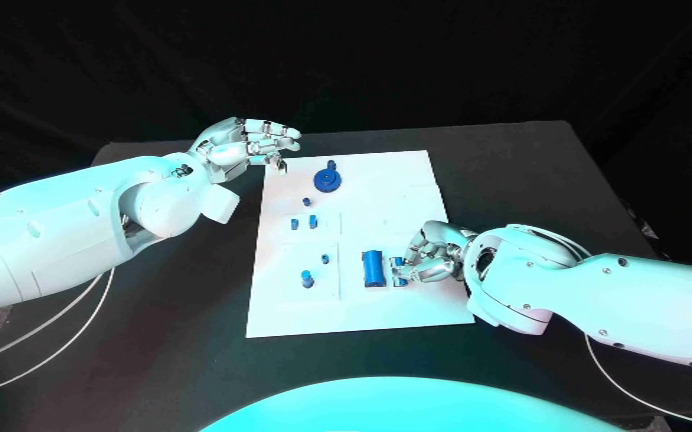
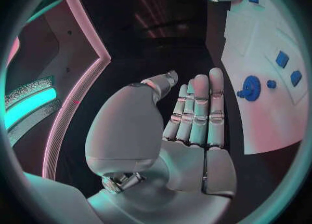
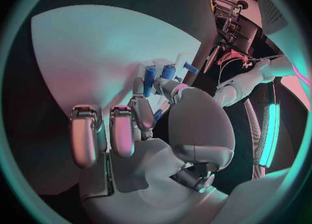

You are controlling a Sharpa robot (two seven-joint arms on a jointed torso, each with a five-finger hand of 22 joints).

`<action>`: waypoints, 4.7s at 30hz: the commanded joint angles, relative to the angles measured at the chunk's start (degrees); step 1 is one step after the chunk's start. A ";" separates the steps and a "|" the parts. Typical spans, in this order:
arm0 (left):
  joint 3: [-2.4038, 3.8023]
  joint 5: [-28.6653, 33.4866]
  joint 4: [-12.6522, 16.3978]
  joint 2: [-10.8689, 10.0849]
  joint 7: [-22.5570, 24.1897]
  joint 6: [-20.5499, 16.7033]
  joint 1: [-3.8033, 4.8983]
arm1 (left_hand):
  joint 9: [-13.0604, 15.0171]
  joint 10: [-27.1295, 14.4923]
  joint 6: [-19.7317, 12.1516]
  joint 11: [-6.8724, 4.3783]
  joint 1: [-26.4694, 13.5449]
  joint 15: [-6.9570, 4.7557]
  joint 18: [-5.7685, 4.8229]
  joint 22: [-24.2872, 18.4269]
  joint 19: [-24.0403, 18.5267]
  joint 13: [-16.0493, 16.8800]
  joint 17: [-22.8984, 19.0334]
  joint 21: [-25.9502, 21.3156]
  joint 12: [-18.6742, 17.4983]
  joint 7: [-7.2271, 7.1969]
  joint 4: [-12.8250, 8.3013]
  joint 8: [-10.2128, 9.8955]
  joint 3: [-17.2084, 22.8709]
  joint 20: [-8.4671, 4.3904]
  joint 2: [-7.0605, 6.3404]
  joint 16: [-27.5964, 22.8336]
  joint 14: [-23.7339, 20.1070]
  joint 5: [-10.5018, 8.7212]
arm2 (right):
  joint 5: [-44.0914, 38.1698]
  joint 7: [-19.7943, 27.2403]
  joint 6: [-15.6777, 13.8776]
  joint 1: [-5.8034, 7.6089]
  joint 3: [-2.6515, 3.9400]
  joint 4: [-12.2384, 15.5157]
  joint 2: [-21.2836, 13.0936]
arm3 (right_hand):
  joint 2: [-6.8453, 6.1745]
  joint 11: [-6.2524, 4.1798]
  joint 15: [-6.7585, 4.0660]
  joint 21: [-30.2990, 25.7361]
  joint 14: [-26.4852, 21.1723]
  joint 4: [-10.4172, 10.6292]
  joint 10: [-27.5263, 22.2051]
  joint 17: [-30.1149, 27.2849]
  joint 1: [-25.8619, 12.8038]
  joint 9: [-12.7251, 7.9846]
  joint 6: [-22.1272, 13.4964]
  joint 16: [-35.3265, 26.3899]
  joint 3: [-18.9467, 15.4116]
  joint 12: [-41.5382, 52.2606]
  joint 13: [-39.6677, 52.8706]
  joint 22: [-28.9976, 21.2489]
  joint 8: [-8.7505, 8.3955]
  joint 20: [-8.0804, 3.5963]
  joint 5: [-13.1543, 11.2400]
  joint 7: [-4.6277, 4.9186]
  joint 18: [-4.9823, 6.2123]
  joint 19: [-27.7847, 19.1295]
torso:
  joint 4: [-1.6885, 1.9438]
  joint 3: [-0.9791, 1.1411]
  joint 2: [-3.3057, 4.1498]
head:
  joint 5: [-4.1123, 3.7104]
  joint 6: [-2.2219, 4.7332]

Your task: Assemble the parts on the task board

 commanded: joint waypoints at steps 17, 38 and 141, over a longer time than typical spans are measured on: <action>0.04 0.01 0.09 -0.03 -0.56 1.00 0.04 | 0.05 -0.62 -0.35 0.00 -0.04 0.05 0.83 -0.13 0.54 -0.07 -0.10 -0.42 0.26 0.30 0.68 0.20 0.06 0.04 0.70 -0.28 -0.25 0.39 | -0.05 0.47 1.56 -0.18 -0.03 -0.11 0.32 | -0.16 0.02 -0.29 0.22 4.48 1.54 0.50 7.55 -2.84 -0.27 0.24 0.31 -1.04 0.35 2.83 14.03 -0.46 -0.19 -3.16 0.47 -0.90 4.36 | 0.02 0.01 0.01 | 0.14 -0.09; 0.03 -0.37 -0.02 -0.19 -1.12 0.89 0.04 | 0.06 -0.67 -0.38 -0.02 0.07 0.03 0.84 -0.17 0.55 -0.07 -0.10 -0.48 0.29 0.28 0.68 0.21 0.17 0.04 0.80 -0.28 -0.27 0.45 | -0.09 1.79 1.52 -0.19 -0.02 0.86 -0.71 | 0.61 -0.14 -0.41 0.09 4.49 4.98 0.60 7.55 -3.19 -0.54 0.62 0.30 -8.28 0.41 3.05 13.99 -0.77 -0.27 -9.75 0.21 -0.87 4.30 | -0.02 0.02 -0.01 | 0.23 -0.11; -0.02 8.75 -4.80 8.34 10.27 -22.49 -4.04 | -17.82 -53.46 -46.63 -8.19 -78.61 -3.81 -9.71 -36.34 -53.74 -11.72 -29.58 -47.42 -25.50 -12.00 -3.80 -17.04 -31.40 -9.11 10.30 -62.11 -58.24 -4.85 | 55.24 54.56 -17.23 1.71 5.57 -28.54 9.61 | 11.69 0.93 4.12 -85.99 -84.02 -10.55 -82.31 -74.91 -57.37 -34.97 -57.77 -85.35 -35.55 -68.50 -74.94 -74.91 -27.13 -2.16 -13.83 -2.83 -1.70 -84.11 | 1.01 -1.29 -6.04 | -0.35 12.73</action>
